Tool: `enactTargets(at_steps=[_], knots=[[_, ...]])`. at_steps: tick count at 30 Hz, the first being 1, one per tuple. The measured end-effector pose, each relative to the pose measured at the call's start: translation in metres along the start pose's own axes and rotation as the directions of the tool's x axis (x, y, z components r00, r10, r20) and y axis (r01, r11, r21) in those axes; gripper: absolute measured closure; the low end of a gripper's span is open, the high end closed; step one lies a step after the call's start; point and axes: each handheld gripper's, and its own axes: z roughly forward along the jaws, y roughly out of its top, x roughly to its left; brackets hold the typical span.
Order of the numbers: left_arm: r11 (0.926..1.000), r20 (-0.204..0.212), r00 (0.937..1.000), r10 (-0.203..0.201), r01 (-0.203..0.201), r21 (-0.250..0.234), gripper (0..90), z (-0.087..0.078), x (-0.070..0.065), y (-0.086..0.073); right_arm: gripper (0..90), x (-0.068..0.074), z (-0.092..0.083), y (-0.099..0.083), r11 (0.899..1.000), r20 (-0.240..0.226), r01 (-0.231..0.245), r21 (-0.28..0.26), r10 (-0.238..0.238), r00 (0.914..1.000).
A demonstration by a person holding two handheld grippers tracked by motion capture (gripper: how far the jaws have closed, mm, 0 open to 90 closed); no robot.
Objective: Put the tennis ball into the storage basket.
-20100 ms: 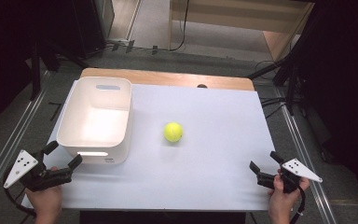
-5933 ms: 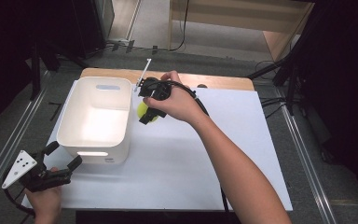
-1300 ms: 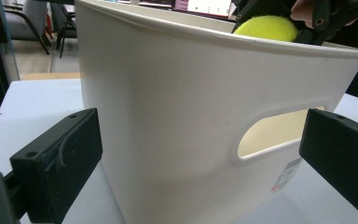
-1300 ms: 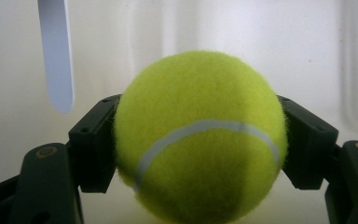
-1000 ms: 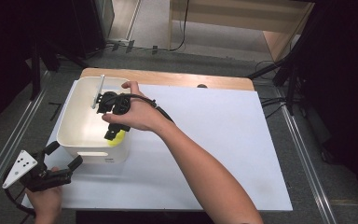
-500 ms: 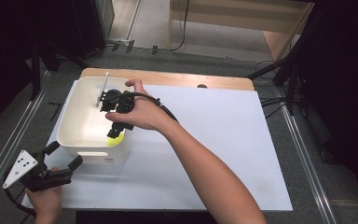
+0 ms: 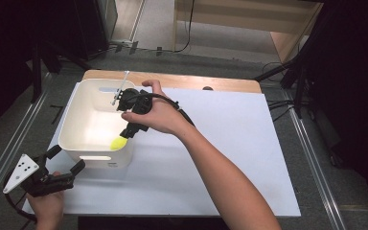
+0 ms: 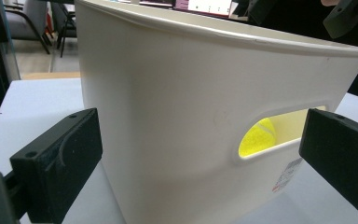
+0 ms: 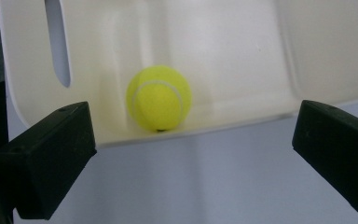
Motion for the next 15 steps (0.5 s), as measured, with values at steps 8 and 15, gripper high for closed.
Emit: enactTargets(at_steps=[8, 15], knots=[[1.0000, 0.000, 1.0000, -0.001, 0.001, 0.001, 0.0, 0.000, 0.000, 0.000, 0.0, -0.004, -0.006, -0.019, 1.000, 0.024, -0.026, -0.018, 0.027, 0.9994], [1.0000, -0.001, 1.0000, 0.000, 0.000, 0.001, 0.0, 0.000, 0.000, 0.000, 0.0, -0.006, -0.010, -0.035, 0.998, 0.043, -0.049, -0.039, 0.051, 0.9978]])
